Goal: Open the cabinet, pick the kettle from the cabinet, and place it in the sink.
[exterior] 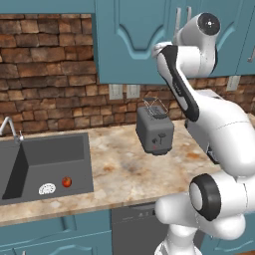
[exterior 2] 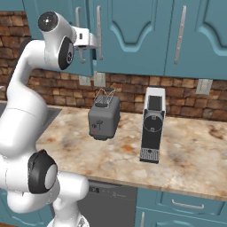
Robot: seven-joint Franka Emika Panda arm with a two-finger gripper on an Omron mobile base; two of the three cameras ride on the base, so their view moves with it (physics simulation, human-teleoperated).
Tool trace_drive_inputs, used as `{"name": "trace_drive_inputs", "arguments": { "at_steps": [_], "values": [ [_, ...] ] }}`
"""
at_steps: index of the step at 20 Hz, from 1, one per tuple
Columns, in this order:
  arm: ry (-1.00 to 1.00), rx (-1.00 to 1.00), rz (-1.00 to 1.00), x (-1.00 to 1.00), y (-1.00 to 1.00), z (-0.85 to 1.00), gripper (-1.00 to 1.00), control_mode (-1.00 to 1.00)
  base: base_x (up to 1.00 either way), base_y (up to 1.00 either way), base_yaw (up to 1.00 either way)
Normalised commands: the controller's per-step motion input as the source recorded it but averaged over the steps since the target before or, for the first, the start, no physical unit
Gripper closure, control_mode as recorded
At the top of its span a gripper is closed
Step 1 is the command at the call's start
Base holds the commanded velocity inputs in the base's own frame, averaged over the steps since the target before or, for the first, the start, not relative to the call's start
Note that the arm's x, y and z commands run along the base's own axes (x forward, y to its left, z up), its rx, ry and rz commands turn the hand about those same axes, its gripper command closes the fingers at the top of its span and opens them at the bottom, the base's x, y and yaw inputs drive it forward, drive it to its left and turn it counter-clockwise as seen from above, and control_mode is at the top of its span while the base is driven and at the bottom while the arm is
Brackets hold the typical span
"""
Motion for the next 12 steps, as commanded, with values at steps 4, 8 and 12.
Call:
{"name": "trace_drive_inputs", "arguments": {
  "at_steps": [4,8,12],
  "values": [
    [-0.08,-0.09,0.0,-0.22,0.35,0.03,1.0,-1.0,0.0,0.0,0.0],
    [-0.07,-0.08,0.0,-0.23,0.35,0.06,1.0,-1.0,0.0,0.0,0.0],
    [-0.06,-0.06,0.0,-0.24,0.33,0.08,1.0,-1.0,0.0,0.0,0.0]
  ]
}}
